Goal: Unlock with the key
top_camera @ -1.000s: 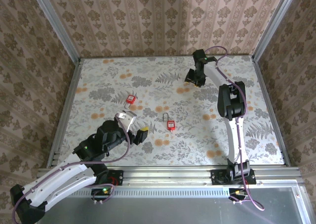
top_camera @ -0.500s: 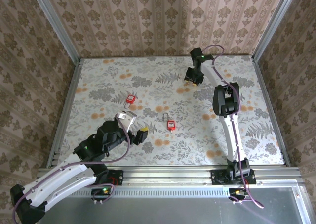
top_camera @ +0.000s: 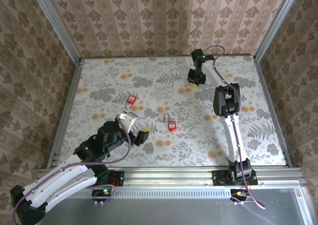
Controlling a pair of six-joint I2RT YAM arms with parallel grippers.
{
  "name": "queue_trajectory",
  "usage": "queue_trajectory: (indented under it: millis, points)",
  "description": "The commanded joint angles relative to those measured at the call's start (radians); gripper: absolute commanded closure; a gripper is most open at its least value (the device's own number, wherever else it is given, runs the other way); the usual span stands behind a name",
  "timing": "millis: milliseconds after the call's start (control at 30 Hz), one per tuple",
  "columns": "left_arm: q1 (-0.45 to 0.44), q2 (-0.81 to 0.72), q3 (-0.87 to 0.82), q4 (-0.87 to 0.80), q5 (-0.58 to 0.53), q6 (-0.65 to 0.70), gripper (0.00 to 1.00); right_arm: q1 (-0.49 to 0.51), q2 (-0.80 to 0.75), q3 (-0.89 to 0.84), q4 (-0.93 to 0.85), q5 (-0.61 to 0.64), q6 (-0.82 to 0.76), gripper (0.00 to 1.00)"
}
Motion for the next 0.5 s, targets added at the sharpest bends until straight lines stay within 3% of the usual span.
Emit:
queue_trajectory:
  millis: [0, 200, 467]
  points:
    - [0.007, -0.014, -0.004, 0.011, 0.017, -0.013, 0.00, 0.009, 0.012, -0.011, -0.042, 0.025, -0.015, 0.95]
    - [0.006, 0.003, 0.004, 0.044, 0.038, -0.036, 0.00, 0.018, -0.111, -0.177, 0.042, 0.005, -0.037, 1.00]
    - [0.009, 0.183, 0.081, 0.155, 0.107, -0.263, 0.00, 0.035, -0.551, -0.729, 0.362, -0.073, -0.045, 1.00]
